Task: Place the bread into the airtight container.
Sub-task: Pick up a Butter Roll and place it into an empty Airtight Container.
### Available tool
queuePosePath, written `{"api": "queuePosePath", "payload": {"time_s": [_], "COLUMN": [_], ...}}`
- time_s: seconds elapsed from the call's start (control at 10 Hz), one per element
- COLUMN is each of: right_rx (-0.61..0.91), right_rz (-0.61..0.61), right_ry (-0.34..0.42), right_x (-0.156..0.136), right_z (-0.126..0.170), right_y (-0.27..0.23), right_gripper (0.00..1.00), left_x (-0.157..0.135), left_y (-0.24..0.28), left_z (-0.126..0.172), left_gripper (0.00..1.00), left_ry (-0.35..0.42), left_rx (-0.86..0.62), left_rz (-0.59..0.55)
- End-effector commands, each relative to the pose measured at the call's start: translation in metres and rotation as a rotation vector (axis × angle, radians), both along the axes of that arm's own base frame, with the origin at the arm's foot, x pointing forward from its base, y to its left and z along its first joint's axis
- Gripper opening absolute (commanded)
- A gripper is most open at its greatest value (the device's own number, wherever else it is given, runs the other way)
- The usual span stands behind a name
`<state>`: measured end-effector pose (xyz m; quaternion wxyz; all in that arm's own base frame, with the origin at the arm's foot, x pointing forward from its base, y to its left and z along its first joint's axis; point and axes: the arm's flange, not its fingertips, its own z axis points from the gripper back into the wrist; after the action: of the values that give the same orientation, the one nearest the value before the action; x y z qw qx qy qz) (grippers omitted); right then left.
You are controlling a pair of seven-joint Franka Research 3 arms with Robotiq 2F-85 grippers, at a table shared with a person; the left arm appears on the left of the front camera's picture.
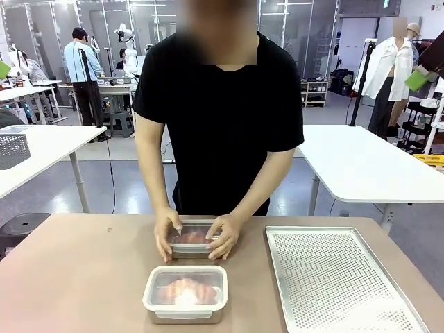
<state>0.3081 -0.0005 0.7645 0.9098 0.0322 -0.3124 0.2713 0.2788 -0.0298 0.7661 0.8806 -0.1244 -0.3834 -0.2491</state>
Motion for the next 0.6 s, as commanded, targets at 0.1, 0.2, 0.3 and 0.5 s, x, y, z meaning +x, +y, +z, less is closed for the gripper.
{"api": "queuePosePath", "payload": {"time_s": [0.1,0.2,0.3,0.5], "right_rx": [0.003,0.003,0.003,0.003], "right_rz": [-0.007,-0.007,-0.007,-0.007], "right_ry": [-0.01,-0.01,-0.01,-0.01], "right_x": [-0.0004,-0.0004,-0.0004,-0.0004], "right_z": [-0.0005,-0.0005,-0.0005,-0.0005], "right_y": [-0.0008,-0.0008,-0.0008,-0.0008], "right_gripper": [1.0,1.0,1.0,1.0], "left_x": [-0.0003,-0.0003,-0.0003,-0.0003], "left_y": [0.0005,0.0005,0.0005,0.0005], "left_z": [0.001,0.001,0.001,0.001], "left_gripper": [1.0,1.0,1.0,1.0], "left_ry": [0.0,0.0,0.0,0.0], "left_rx": [0.004,0.004,0.004,0.004], "left_rz": [-0.01,-0.01,-0.01,-0.01]}}
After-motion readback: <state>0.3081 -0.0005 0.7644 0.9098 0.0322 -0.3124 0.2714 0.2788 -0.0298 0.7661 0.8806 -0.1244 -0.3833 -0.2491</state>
